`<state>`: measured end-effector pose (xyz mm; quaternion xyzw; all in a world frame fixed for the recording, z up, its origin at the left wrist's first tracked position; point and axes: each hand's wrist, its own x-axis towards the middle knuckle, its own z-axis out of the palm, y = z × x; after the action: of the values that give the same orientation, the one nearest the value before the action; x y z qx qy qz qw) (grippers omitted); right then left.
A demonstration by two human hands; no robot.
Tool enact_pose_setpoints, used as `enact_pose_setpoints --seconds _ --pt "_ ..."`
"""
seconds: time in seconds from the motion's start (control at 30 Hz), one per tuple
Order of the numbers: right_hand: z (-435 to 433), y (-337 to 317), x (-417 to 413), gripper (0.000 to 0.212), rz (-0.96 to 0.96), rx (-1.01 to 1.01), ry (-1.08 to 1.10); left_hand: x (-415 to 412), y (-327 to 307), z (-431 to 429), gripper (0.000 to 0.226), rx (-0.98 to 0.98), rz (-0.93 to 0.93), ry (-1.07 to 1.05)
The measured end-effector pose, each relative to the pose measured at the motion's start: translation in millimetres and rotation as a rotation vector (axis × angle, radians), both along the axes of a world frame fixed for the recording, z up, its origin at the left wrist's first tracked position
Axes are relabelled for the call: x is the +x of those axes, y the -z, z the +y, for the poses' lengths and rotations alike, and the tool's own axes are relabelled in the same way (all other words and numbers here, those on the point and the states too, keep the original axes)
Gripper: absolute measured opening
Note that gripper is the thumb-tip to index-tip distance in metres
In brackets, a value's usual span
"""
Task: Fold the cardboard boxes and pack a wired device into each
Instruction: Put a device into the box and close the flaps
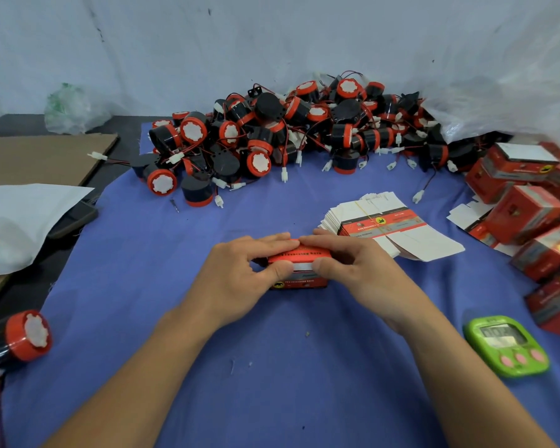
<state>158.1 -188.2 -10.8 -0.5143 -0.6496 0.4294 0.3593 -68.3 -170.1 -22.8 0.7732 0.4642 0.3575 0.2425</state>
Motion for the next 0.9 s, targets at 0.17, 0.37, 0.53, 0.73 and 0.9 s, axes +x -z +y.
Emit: enact_pose_setpoints --seconds 0.17,0.37,0.53,0.73,0.9 --pt "-0.9 1.1 -4.1 0.032 -0.051 0.050 0.038 1.9 2.2 -3.9 0.035 0.038 -0.146 -0.058" --pt "-2.5 2.2 -8.6 0.040 0.045 -0.005 0.069 0.9 0.7 -4.1 0.034 0.029 -0.180 -0.067" --pt "-2.4 -1.7 -9.9 0.053 0.123 -0.074 0.071 -7.3 -6.1 -3.5 0.045 -0.035 -0.092 -0.016" --pt "-2.5 -2.0 -8.5 0.028 0.175 -0.098 0.048 -8.6 -6.1 -5.9 0.054 -0.010 -0.011 -0.019" --pt "-0.8 0.6 -9.9 0.032 0.151 -0.096 0.114 1.5 -2.2 -12.6 0.039 0.113 0.037 -0.045"
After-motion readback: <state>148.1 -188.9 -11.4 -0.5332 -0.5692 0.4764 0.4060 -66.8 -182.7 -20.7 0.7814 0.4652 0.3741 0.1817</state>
